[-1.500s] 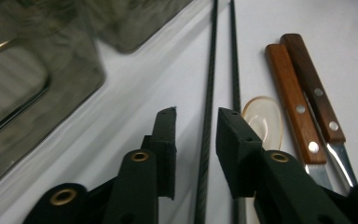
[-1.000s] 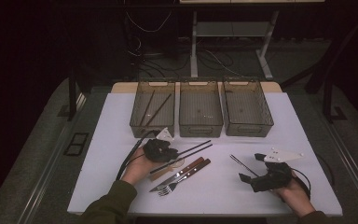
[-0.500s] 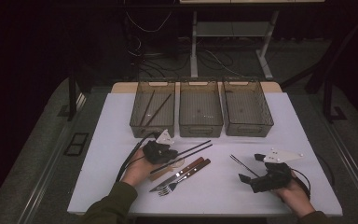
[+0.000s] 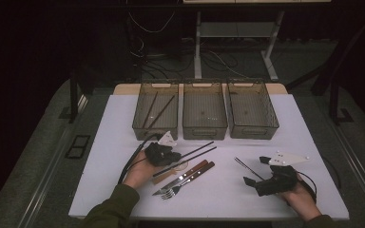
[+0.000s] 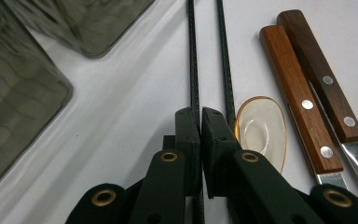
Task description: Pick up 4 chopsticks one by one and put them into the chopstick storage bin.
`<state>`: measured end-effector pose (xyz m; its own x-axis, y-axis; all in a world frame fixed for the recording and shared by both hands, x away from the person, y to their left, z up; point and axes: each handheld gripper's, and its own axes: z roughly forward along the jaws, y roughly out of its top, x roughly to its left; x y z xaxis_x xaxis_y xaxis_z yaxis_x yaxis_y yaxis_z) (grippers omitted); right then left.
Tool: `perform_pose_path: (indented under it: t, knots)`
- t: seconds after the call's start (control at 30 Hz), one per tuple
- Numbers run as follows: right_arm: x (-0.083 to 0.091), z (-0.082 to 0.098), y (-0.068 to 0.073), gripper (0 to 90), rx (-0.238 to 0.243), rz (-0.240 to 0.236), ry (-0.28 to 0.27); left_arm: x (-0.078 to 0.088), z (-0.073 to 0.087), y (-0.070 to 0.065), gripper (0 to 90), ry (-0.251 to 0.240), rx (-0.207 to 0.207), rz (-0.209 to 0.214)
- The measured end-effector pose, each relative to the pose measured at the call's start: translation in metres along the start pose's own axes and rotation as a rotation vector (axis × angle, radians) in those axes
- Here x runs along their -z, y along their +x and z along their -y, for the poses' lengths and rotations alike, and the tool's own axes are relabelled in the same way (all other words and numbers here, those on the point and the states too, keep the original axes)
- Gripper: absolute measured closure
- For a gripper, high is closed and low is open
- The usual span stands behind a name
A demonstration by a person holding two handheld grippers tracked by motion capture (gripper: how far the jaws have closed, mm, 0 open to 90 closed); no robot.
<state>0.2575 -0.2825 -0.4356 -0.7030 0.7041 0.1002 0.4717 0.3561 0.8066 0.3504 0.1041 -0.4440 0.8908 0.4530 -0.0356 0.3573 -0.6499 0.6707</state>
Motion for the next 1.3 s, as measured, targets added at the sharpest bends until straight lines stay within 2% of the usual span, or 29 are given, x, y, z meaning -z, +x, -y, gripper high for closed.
perform_pose_path:
  t: [0.23, 0.37, 0.43, 0.5, 0.53, 0.6, 0.67, 0.77, 1.03, 1.3]
  knots:
    - [0.0, 0.0, 0.0, 0.9, 0.001, 0.0, 0.0, 0.008, 0.001, 0.003, 85.6, -0.022, 0.029, 0.011]
    - [0.0, 0.0, 0.0, 0.9, 0.002, 0.0, -0.001, 0.012, 0.001, 0.003, 85.6, -0.012, 0.045, 0.018]
    - [0.0, 0.0, 0.0, 0.9, 0.001, 0.0, -0.002, 0.015, 0.0, 0.004, 85.6, -0.01, 0.039, 0.018]
    - [0.0, 0.0, 0.0, 0.9, 0.001, -0.001, -0.003, 0.019, 0.001, 0.003, 85.6, -0.01, 0.055, 0.025]
    - [0.0, 0.0, 0.0, 0.9, 0.001, -0.001, -0.003, 0.021, 0.001, 0.004, 85.6, -0.015, 0.039, 0.026]
    - [0.0, 0.0, 0.0, 0.9, 0.001, 0.0, -0.002, 0.025, 0.001, 0.002, 85.6, -0.027, 0.061, 0.031]
    - [0.0, 0.0, 0.0, 0.9, 0.002, -0.001, -0.003, 0.029, 0.001, 0.002, 85.6, -0.032, 0.047, 0.032]
    - [0.0, 0.0, 0.0, 0.9, 0.002, 0.0, -0.002, 0.034, 0.001, 0.0, 85.6, -0.035, 0.067, 0.036]
    - [0.0, 0.0, 0.0, 0.9, 0.004, 0.0, -0.001, 0.044, -0.002, -0.005, 85.6, -0.031, 0.075, 0.039]
    - [0.0, 0.0, 0.0, 0.9, 0.003, 0.0, -0.002, 0.056, -0.005, -0.007, 85.5, -0.069, 0.081, 0.037]
